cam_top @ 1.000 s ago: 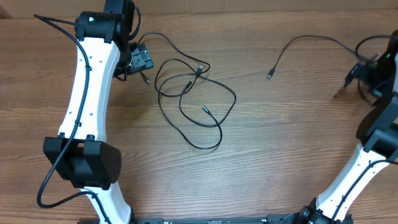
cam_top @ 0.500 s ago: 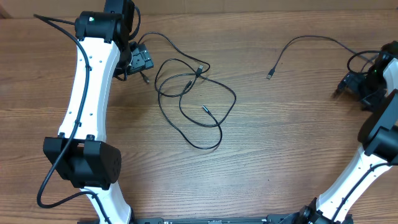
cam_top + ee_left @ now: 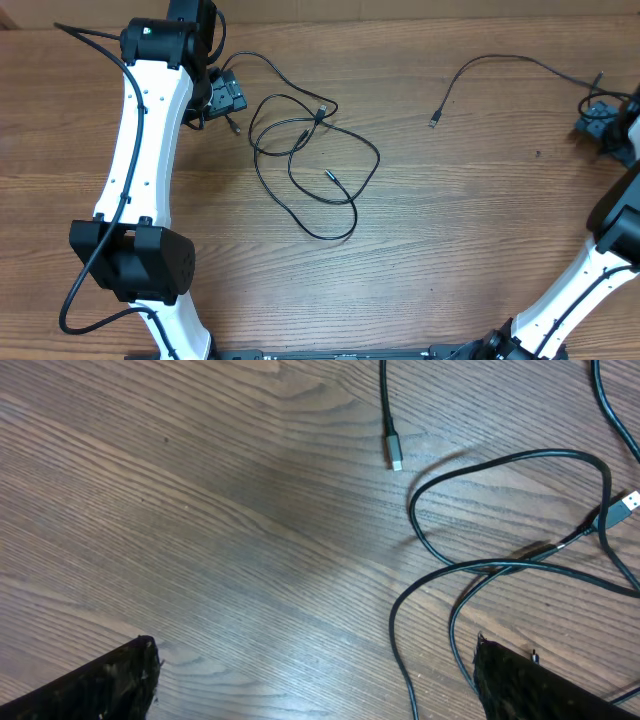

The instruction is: Untangle cables

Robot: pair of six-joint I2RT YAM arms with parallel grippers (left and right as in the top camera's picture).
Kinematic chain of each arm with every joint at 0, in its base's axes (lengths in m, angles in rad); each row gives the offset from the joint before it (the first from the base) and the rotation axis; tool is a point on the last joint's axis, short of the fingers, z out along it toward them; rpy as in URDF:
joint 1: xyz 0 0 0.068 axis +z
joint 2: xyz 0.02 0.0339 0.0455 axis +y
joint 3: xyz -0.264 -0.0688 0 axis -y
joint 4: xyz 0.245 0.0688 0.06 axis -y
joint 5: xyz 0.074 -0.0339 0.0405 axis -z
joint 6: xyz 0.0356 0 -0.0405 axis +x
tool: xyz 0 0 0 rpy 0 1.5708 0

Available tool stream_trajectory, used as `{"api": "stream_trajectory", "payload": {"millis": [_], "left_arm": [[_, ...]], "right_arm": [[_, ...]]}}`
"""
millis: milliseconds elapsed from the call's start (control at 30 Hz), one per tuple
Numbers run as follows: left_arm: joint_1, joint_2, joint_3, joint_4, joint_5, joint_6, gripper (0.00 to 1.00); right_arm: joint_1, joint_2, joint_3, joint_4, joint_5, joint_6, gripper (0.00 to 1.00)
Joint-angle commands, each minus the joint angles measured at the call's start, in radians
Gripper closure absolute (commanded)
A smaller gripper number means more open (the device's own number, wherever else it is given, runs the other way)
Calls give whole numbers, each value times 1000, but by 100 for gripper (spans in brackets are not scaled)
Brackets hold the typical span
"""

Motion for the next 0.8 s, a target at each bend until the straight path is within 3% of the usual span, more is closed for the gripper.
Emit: {"api": "stream_trajectory", "payload": {"millis": [0, 300, 400, 533, 767], "left_arm": [[-6, -10, 0, 1, -17, 19, 0], [-6, -10, 0, 1, -17, 19, 0], [-6, -10, 0, 1, -17, 19, 0], [-6, -10, 0, 1, -17, 19, 0], [-6, -10, 0, 1, -17, 19, 0]], "right_arm": [[-44, 139, -42, 32, -36, -8, 0], [-49, 185, -37, 247, -54, -34, 0], [-50, 183, -27, 309, -192, -38, 0], [-53, 159, 31, 292, -438, -37, 0], [-48, -12, 125, 99, -377, -82, 0]]}}
